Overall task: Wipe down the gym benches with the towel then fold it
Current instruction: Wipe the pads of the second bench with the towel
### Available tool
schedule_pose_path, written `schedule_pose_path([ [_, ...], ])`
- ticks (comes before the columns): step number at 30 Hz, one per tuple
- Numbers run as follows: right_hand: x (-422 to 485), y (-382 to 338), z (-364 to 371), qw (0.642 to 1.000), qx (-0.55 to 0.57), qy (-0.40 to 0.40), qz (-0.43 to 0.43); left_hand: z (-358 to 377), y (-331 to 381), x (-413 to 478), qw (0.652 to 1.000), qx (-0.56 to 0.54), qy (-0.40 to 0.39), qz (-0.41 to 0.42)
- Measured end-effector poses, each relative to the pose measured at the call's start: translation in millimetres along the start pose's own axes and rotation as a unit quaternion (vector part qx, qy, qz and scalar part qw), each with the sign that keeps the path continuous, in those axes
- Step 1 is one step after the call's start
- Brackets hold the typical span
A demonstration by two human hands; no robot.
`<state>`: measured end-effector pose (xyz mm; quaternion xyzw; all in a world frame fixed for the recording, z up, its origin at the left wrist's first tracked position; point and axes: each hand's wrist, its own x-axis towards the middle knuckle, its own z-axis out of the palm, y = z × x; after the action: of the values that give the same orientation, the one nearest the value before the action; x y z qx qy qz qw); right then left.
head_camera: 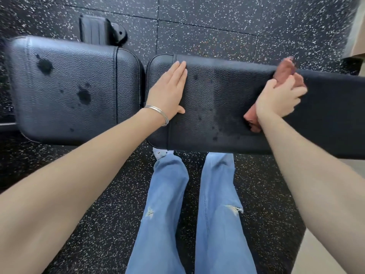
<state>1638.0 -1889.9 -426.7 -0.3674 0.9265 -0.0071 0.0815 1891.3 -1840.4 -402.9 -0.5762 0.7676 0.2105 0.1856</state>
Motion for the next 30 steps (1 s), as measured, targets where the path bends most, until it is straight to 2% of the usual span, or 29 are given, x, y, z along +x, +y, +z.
schedule_pose_path([
  [2,-33.0,-20.7,7.5,0.995,0.011,-0.007,-0.1,-2.0,1.0,0.1,1.0,0.013,-0.008,-0.001],
  [4,-73.1,-24.5,9.7,0.972,0.014,-0.038,-0.23,-2.5,2.6,-0.3,1.0,0.018,-0.012,0.003],
  [7,-119.2,5.5,6.3,0.914,-0.012,-0.096,-0.394,-3.3,1.8,-2.2,1.0,-0.006,-0.009,0.004],
  [9,-127.1,39.4,0.8,0.879,-0.026,-0.109,-0.463,-4.0,0.0,-3.4,1.0,-0.011,-0.002,-0.001],
  [10,-121.5,56.6,-2.0,0.879,-0.029,-0.118,-0.461,-4.5,0.5,-3.6,1.0,-0.007,-0.003,-0.001],
  [12,-96.9,86.8,-7.8,0.913,-0.038,-0.118,-0.388,-4.9,4.0,-3.7,1.0,0.001,-0.007,-0.002],
  [14,-65.4,105.3,-14.8,0.962,-0.035,-0.09,-0.256,-4.8,7.2,-2.4,1.0,-0.01,-0.012,-0.011],
  [16,-42.6,102.5,-13.6,0.993,0.016,-0.051,-0.103,-5.2,7.0,-1.6,0.999,-0.024,-0.018,-0.019],
  [18,-38.4,79.4,-4.3,0.998,0.059,-0.019,0.001,-5.1,7.2,-2.5,0.999,-0.035,-0.012,-0.024],
  [20,-51.5,54.4,4.2,0.998,0.061,-0.009,0.003,-3.6,11.7,-5.3,0.998,-0.047,-0.001,-0.031],
  [22,-76.2,39.9,7.6,0.991,0.048,-0.02,-0.123,-0.1,18.6,-9.1,0.998,-0.052,0.018,-0.044],
  [25,-120.1,43.9,8.7,0.933,0.014,-0.071,-0.352,7.3,28.0,-15.1,0.996,-0.057,0.048,-0.051],
  [27,-135.3,58.5,7.1,0.896,-0.006,-0.092,-0.434,13.4,35.4,-19.6,0.994,-0.075,0.065,-0.053],
  [30,-122.0,85.9,0.5,0.864,-0.021,-0.112,-0.49,21.3,45.9,-26.8,0.99,-0.093,0.078,-0.069],
])
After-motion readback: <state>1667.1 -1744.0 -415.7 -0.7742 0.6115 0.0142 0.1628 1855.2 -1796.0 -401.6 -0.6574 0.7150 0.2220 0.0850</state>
